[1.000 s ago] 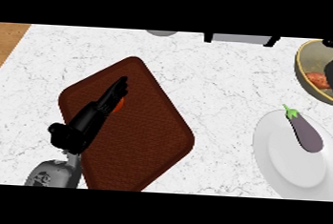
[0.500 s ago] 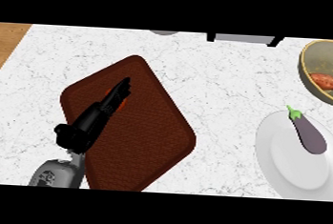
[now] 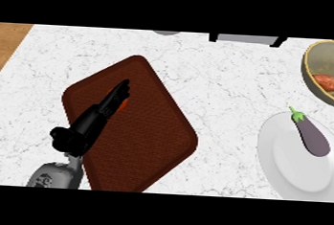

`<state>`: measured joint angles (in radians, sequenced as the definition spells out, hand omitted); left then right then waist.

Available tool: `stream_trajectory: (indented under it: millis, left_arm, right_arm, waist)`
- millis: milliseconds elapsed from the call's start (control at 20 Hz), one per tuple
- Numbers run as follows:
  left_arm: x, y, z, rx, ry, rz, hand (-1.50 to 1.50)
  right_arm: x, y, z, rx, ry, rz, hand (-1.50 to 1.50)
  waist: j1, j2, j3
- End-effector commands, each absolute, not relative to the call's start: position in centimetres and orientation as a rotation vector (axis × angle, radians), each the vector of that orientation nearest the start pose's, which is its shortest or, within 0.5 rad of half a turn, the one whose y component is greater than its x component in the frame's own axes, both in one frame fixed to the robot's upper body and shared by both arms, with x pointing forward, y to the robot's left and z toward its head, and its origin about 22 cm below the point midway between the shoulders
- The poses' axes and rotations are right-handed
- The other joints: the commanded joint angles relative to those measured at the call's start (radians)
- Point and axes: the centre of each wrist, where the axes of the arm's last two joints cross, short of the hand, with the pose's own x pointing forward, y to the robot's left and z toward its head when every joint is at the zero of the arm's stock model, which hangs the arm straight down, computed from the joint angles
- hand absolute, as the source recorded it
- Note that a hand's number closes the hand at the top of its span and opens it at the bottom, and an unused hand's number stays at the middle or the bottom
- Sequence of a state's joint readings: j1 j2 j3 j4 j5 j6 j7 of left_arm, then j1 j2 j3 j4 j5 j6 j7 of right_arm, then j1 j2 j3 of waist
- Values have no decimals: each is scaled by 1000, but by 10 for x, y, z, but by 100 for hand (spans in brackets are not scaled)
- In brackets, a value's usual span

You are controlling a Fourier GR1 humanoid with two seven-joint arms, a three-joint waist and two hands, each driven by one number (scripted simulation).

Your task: Pick the sweet potato from the plate and place it in the bowl

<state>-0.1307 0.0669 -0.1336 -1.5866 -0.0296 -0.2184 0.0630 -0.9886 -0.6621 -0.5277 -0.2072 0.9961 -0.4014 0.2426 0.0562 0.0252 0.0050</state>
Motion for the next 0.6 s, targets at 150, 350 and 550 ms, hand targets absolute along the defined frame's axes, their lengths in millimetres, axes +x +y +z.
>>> stream_trajectory:
  millis: [150, 350, 550]
  left_arm:
    - [270, 199, 36, -198, -1623, -426, 0]
    - [270, 191, 46, -196, -1604, -401, 0]
    - [268, 182, 41, -186, -1590, -388, 0]
  right_arm:
    - [400, -451, 152, -1395, -1075, -159, -150]
    - [383, -469, 132, -1396, -1091, -344, -150]
    - [365, -482, 110, -1346, -1112, -417, -150]
  waist:
    - [-2, -1, -1]
    - [-21, -8, 0]
    - [-46, -19, -3]
